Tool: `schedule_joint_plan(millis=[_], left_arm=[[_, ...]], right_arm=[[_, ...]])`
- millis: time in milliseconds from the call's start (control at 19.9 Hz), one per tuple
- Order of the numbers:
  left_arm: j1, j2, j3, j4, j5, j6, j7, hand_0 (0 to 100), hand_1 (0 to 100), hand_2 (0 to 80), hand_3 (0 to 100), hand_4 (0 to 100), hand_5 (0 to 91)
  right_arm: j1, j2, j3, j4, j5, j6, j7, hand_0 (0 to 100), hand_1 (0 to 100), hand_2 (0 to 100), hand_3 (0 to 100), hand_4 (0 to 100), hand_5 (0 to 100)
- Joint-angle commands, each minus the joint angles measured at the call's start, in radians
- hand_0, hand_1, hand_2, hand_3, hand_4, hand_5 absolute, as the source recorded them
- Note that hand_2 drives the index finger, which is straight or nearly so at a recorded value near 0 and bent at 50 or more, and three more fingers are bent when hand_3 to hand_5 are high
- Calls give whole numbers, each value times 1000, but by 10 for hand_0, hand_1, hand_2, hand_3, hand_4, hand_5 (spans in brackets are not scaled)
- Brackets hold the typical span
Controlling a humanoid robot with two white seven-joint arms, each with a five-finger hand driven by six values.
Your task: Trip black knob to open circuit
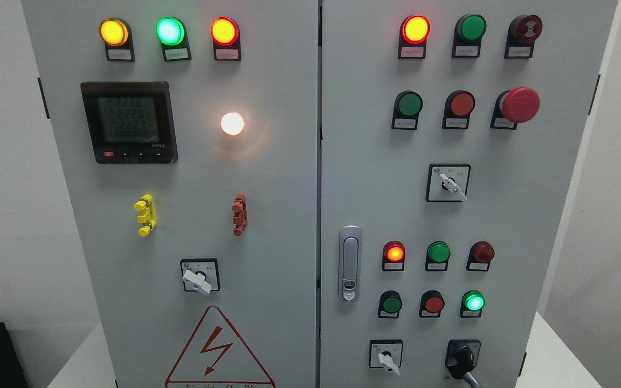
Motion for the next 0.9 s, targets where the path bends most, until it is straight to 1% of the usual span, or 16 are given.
schedule_joint_plan(millis=[0, 852], left_arm=[[0, 0, 0, -27, 0, 0, 0, 120, 389, 0, 0, 0, 0], [0, 0, 0, -25, 0, 0, 0, 120, 389, 0, 0, 0, 0]], right_arm=[[4, 20, 11, 1, 0, 1, -15, 0, 15, 53, 1000, 981, 964], [8, 17, 7, -2, 1, 2, -19, 0, 22, 56, 1000, 968, 952]])
